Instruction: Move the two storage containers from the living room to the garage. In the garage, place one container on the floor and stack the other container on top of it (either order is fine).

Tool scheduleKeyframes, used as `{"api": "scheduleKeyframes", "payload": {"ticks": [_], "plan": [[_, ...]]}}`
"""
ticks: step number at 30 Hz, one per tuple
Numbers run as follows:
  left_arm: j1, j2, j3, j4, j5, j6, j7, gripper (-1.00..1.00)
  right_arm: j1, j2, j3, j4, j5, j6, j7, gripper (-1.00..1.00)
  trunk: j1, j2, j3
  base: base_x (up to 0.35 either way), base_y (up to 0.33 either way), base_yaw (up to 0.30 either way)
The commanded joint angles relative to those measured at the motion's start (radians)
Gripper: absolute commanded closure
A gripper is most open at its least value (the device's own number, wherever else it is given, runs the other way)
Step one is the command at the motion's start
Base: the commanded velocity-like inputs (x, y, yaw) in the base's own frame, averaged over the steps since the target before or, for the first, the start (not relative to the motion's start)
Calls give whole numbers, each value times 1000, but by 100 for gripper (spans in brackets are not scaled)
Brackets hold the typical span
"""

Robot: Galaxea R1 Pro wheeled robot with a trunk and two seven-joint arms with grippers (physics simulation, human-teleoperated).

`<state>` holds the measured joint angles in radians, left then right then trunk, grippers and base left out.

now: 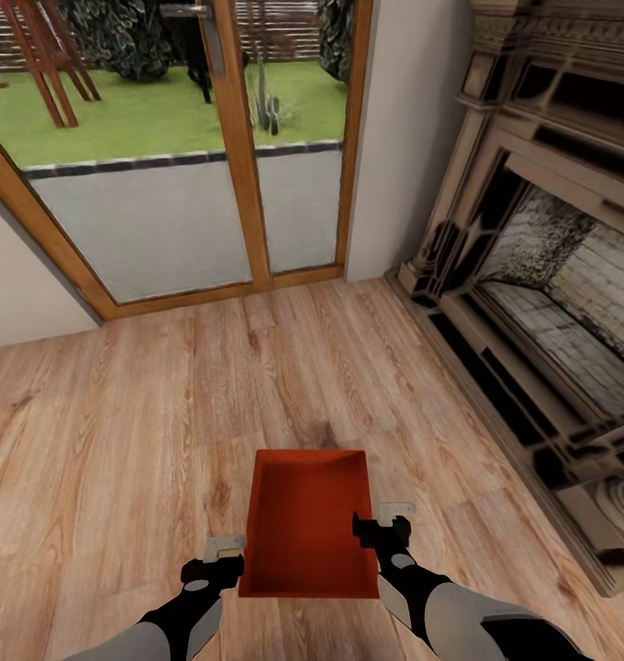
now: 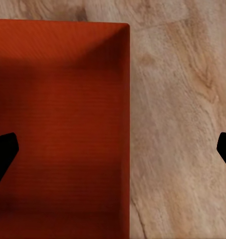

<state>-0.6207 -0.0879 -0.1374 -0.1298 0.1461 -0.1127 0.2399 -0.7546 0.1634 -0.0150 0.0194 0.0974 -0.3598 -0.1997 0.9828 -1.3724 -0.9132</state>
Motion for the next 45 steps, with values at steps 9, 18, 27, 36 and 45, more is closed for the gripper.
{"api": "scheduleKeyframes", "payload": {"ticks": [9, 18, 27, 36, 45], "plan": [[-1, 0, -9, 1, 11, -4, 4, -100, -1, 0, -2, 2, 10, -1, -7, -100, 35, -64, -29, 0, 0, 0], [-1, -1, -10, 1, 10, -4, 3, -100, -1, 1, -2, 2, 11, -2, -7, -100, 69, -127, -57, 0, 0, 0], [-1, -4, -10, 2, -18, -4, 1, -100, -1, 1, -2, 2, 11, -2, -7, -100, 104, -190, -85, 0, 0, 0], [-1, -4, -10, 3, -61, -5, 0, -100, -1, 1, -1, 2, 13, -2, -7, -100, 138, -253, -113, 0, 0, 0], [-1, -3, -10, 3, -62, -7, 0, -100, -1, 1, 0, 2, 13, -2, -7, -100, 173, -316, -142, 0, 0, 0]]}}
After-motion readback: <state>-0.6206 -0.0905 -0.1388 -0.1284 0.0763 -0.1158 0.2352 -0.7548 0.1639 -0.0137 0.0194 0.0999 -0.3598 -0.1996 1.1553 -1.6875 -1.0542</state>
